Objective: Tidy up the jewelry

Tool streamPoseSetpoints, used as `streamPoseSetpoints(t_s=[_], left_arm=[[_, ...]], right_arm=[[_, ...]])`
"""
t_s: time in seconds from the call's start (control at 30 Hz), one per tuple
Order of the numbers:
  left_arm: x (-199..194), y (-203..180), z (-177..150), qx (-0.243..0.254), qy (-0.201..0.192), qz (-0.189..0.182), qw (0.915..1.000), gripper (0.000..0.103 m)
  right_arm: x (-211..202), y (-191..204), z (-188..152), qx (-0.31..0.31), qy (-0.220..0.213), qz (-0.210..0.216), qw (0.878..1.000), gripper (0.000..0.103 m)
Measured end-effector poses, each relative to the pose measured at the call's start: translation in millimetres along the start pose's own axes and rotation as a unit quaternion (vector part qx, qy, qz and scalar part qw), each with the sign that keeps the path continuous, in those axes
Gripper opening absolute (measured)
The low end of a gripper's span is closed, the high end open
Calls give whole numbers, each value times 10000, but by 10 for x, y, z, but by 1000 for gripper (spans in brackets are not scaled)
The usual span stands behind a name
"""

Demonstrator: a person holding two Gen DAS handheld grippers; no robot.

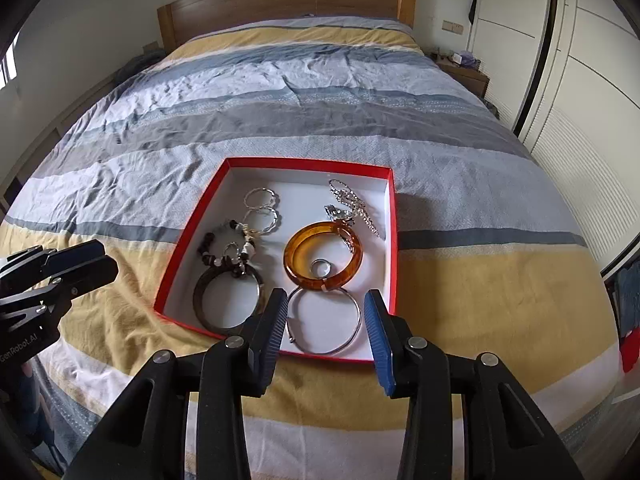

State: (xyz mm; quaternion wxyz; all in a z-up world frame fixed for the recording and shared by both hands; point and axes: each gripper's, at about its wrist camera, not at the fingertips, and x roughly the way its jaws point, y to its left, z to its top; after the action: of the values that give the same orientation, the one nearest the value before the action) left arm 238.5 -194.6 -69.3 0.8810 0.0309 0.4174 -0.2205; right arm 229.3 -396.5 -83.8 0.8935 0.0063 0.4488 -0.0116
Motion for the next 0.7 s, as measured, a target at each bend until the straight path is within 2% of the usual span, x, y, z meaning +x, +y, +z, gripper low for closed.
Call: streamPoseSetpoints(t_s=[0.17, 0.33, 0.53, 0.7], left_arm=[[-345, 99, -221, -26, 14, 279, 9996, 29], [-705, 298, -417, -427, -17, 447, 9981, 29], [-1025, 491, -616, -673, -83, 887, 9938, 29], [-1204, 608, -777, -722, -148, 1018, 9921, 29]], right_arm=[[-318, 194, -153, 80, -199, 118, 9997, 47], [-555, 458, -343, 101, -288, 251, 9992, 52], [-737, 763, -551, 18, -332, 340, 9989, 54], [-904, 953, -675, 8, -424, 389, 9983, 57]])
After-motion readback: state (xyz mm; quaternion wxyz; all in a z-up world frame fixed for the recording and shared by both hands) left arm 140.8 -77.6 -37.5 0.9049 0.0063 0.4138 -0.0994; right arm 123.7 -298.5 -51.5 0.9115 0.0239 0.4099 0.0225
